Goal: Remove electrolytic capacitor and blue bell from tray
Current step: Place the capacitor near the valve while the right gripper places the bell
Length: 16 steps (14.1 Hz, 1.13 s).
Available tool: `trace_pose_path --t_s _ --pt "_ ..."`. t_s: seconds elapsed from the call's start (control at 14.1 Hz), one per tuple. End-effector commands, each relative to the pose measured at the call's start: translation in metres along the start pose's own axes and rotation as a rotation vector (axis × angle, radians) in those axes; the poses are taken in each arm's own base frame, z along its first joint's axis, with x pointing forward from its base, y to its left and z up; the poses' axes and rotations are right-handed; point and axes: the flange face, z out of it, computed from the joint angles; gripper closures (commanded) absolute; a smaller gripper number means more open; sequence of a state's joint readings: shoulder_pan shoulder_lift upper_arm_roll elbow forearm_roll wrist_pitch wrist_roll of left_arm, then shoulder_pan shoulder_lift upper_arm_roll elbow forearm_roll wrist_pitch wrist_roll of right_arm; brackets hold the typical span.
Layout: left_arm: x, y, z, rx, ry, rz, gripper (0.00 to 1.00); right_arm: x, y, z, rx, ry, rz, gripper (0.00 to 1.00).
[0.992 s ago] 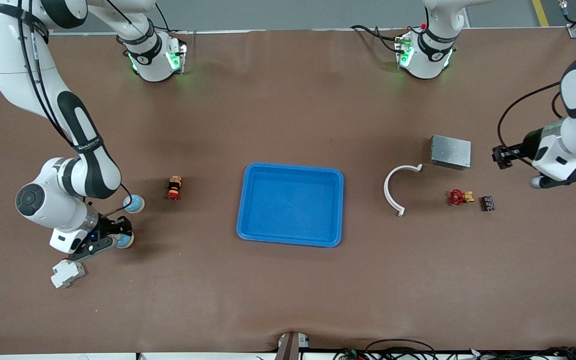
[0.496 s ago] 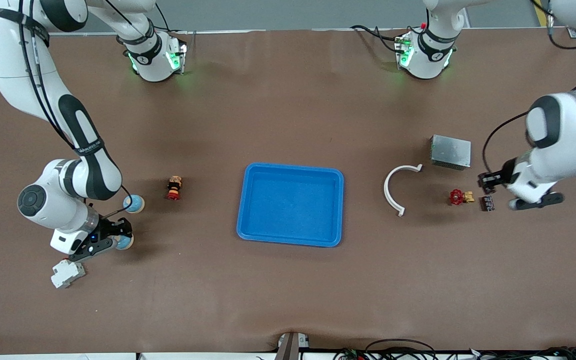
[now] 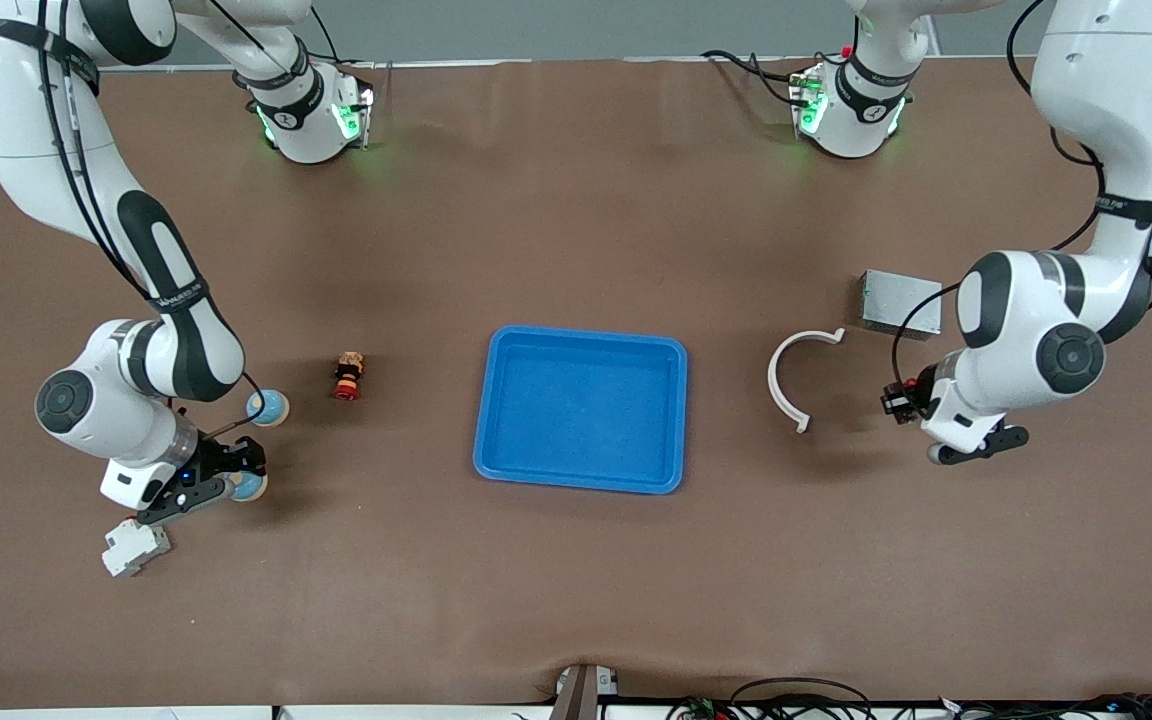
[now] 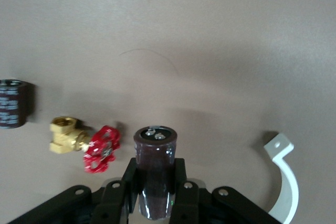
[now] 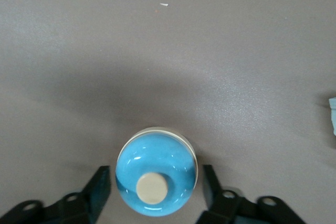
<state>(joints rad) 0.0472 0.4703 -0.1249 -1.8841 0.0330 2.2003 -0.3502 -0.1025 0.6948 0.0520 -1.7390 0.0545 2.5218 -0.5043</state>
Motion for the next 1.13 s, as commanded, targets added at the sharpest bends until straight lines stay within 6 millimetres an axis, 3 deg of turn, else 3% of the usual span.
trace_pose_path --t_s 0.0,0.14,0.57,0.71,1.06 --pt "0.011 0.003 0.016 0.046 -0.001 0.006 1.00 0.003 0.005 -0.001 0.010 0.016 0.007 0.00" --pt "0.013 0.006 0.032 0.045 0.001 0.006 1.00 0.003 0.005 -0.004 0.013 0.012 0.009 0.00" --pt "0.013 0.013 0.042 0.054 0.007 -0.048 1.00 0.008 0.002 -0.015 0.019 0.011 0.049 0.00" --pt "0.013 0.020 0.048 0.047 0.020 -0.085 1.00 0.014 -0.004 -0.033 0.031 -0.008 0.097 0.00" --pt "0.013 0.024 0.056 0.042 0.025 -0.094 1.00 0.035 -0.017 -0.104 0.052 -0.061 0.239 0.00"
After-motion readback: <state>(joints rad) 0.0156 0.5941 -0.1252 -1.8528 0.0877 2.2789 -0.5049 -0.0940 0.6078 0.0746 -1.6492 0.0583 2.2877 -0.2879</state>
